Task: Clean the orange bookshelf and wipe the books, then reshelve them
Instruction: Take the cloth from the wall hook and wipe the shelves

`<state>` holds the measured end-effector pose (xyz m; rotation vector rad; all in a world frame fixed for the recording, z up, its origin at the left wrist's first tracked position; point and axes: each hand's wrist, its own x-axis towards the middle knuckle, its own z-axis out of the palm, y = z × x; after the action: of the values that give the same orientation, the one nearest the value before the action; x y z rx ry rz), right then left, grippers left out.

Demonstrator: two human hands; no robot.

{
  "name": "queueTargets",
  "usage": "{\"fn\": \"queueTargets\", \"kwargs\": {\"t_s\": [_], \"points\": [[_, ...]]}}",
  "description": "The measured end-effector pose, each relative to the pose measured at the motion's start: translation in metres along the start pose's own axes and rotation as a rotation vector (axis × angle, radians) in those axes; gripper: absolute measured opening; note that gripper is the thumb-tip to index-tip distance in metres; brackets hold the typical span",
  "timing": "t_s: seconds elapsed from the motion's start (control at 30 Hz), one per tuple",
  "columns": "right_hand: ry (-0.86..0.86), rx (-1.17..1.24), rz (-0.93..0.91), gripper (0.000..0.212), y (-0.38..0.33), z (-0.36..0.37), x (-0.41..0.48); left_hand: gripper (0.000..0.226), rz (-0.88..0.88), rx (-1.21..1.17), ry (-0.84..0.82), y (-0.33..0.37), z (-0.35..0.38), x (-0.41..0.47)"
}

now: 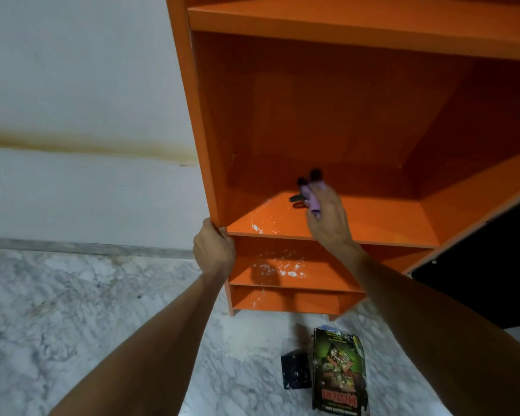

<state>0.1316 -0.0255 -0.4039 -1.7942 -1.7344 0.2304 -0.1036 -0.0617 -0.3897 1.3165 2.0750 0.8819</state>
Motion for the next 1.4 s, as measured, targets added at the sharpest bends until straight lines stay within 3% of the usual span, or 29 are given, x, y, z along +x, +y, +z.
{"fn": "queueTargets", "kwargs": {"t_s": [0.1,0.17,0.53,0.67,0.77,0.87,0.93,1.0,1.1,1.27,1.4], "points": [[0.027,-0.133,0.244,0.052,0.012,0.013,0.023,0.038,0.007,0.008,0.009,-0.004,0.002,0.002],[-0.015,-0.190,0.305,0.046,0.002,0.025,0.033,0.039,0.015,0.019,0.003,-0.005,0.002,0.004],[-0.478,-0.042,-0.204,0.015,-0.100,0.050,0.013,0.031,0.062,0.048,0.025,-0.008,0.001,0.006],[-0.588,0.029,-0.386,0.043,-0.092,0.029,-0.006,0.031,0.053,0.044,0.005,-0.005,-0.003,0.003],[-0.664,0.017,-0.393,0.051,-0.083,0.009,-0.014,0.035,0.029,0.017,-0.020,-0.002,-0.006,0.002],[-0.449,0.119,-0.321,0.048,-0.072,-0.005,-0.014,0.034,0.025,0.020,-0.024,-0.002,-0.007,0.001],[-0.293,0.095,-0.134,0.055,-0.064,-0.004,-0.008,0.036,0.025,0.018,-0.023,-0.002,-0.006,0.001],[-0.373,0.005,0.033,0.067,-0.060,0.007,-0.006,0.040,0.030,0.023,-0.022,-0.003,-0.005,0.001],[-0.439,-0.064,-0.075,0.073,-0.069,0.026,-0.014,0.038,0.041,0.030,-0.018,-0.006,-0.003,0.003],[-0.578,0.053,-0.331,0.061,-0.095,0.026,-0.037,0.028,0.044,-0.009,-0.020,-0.005,-0.005,0.004],[-0.481,0.156,-0.300,0.048,-0.094,0.014,-0.034,0.029,0.041,-0.052,-0.051,-0.003,-0.009,0.004]]}}
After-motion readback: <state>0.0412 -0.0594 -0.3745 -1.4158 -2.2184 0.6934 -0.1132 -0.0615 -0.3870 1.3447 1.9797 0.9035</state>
